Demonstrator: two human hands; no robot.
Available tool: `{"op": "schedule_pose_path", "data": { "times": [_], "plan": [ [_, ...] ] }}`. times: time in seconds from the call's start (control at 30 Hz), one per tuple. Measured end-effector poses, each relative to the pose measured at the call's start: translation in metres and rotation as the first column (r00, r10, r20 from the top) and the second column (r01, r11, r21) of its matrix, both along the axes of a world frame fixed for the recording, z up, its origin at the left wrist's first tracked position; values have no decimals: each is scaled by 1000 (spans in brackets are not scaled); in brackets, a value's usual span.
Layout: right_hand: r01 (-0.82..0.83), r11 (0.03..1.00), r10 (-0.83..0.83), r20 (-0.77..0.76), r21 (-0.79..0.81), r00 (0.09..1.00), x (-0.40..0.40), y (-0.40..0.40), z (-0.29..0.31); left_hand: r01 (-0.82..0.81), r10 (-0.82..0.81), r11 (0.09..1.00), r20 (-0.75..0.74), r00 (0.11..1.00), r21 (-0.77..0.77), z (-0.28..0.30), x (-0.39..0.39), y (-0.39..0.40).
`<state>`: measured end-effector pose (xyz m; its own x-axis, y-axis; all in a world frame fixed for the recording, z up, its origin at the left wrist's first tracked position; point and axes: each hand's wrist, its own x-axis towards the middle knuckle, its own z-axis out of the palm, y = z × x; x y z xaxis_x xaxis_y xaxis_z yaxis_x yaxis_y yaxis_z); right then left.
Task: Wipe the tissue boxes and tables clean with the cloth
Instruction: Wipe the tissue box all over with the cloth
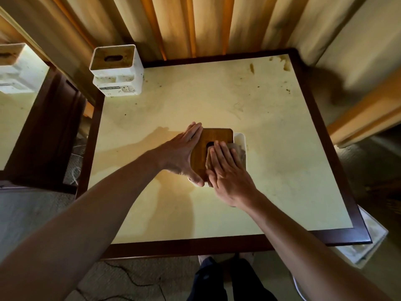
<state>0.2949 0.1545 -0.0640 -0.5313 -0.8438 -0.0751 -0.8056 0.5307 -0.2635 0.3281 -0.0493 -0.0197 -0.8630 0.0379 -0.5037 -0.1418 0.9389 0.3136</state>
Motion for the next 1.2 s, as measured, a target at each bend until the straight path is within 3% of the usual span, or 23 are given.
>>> {"op": "schedule_pose_path", "data": {
  "times": [0.23,0.47,0.67,0.77,0.93,1.0,1.07,1.2],
  "plan": [
    [-3,999,4,-22,35,1000,-10,19,0,13,-13,1000,6,1000,-13,0,0,0],
    [-149,983,164,137,-112,977,-27,34,10,80,-79,997,69,994,-15,3,-4,-10],
    [-260,965,255,126,26,959,-38,29,2,46,-47,999,37,998,18,-1,-2,-9],
    [-186,982,182,81,41,980,-27,20,2,32,-33,999,35,999,22,-1,-2,-7],
    [123,989,-127,43,85,991,11,-8,3,35,-36,999,26,999,6,1,-3,-4],
    [173,983,-176,32,60,984,16,-12,3,35,-35,999,30,999,-3,3,-3,-4],
    [120,990,-124,44,76,991,11,-6,4,35,-34,999,36,999,-4,2,-3,-5],
    [-150,983,142,77,104,987,-17,14,9,29,-29,1000,49,998,-1,1,-2,-6]
  ]
}}
